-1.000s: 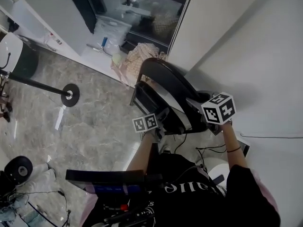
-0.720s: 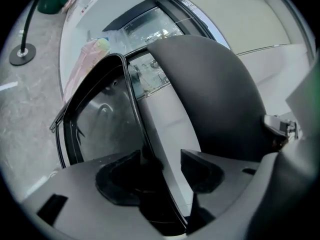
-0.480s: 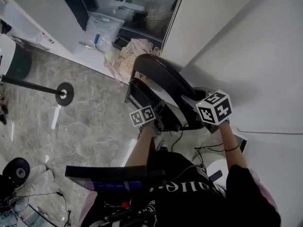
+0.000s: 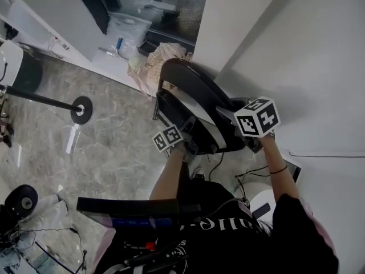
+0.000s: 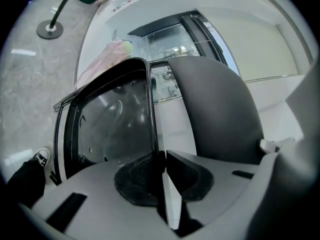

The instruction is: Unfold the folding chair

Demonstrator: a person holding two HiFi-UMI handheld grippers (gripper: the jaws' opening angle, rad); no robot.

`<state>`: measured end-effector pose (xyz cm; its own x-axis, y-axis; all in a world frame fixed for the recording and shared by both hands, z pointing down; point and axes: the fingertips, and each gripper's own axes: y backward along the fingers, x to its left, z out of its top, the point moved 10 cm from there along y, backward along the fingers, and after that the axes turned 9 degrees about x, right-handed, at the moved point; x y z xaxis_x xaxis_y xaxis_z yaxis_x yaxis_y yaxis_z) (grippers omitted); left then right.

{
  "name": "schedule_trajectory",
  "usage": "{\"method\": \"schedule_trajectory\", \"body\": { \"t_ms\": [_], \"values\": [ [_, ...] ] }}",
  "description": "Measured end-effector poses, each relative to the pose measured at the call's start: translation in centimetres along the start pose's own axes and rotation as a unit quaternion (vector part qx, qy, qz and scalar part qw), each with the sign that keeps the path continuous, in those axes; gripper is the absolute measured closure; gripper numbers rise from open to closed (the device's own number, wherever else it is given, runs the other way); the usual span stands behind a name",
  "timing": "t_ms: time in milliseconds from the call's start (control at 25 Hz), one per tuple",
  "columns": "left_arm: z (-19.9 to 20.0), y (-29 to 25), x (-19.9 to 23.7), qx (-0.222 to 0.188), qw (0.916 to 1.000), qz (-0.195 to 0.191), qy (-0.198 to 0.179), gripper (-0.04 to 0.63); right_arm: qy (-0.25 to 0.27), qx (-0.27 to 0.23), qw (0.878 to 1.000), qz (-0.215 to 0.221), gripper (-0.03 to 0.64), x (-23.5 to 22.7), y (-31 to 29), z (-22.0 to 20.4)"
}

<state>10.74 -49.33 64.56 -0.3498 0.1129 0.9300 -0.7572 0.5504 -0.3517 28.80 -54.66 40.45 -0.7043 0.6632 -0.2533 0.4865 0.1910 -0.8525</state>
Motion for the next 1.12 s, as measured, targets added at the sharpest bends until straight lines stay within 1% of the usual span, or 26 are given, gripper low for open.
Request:
{"method": "schedule_trajectory", "body": {
  "t_ms": [40, 120, 360, 560, 800, 960, 1120],
  "values": [
    [-0.1, 0.3, 0.2, -0.004, 1.0, -0.006, 0.005, 0.54, -0.002, 0.0, 1.0, 0.007, 0.519, 0.3, 0.0, 0.0],
    [-0.3, 1.1, 0.4, -0.01, 0.9999, -0.01, 0.002, 0.54, -0.004, -0.001, 1.0, 0.02, 0.522, 0.9, -0.1, 0.0],
    [-1.9, 3.8, 0.4, -0.037, 0.9993, -0.002, -0.002, 0.535, -0.009, -0.001, 0.999, 0.047, 0.528, 3.8, 0.4, -0.6],
    [-3.3, 5.5, 0.7, -0.044, 0.9988, -0.007, -0.022, 0.531, -0.005, 0.001, 0.999, 0.053, 0.529, 5.8, 0.7, -1.8],
    [-5.1, 6.3, 0.2, -0.048, 0.9985, 0.008, -0.023, 0.531, -0.005, -0.006, 0.998, 0.062, 0.529, 6.9, 1.8, -3.7],
    [-6.8, 6.6, 0.2, -0.052, 0.9986, -0.003, -0.009, 0.531, 0.0, -0.013, 0.998, 0.064, 0.529, 7.2, 2.6, -5.4],
    [-7.6, 7.3, 0.4, -0.054, 0.9984, -0.013, 0.005, 0.532, -0.003, -0.023, 0.998, 0.065, 0.529, 8.4, 3.0, -6.5]
  ]
}}
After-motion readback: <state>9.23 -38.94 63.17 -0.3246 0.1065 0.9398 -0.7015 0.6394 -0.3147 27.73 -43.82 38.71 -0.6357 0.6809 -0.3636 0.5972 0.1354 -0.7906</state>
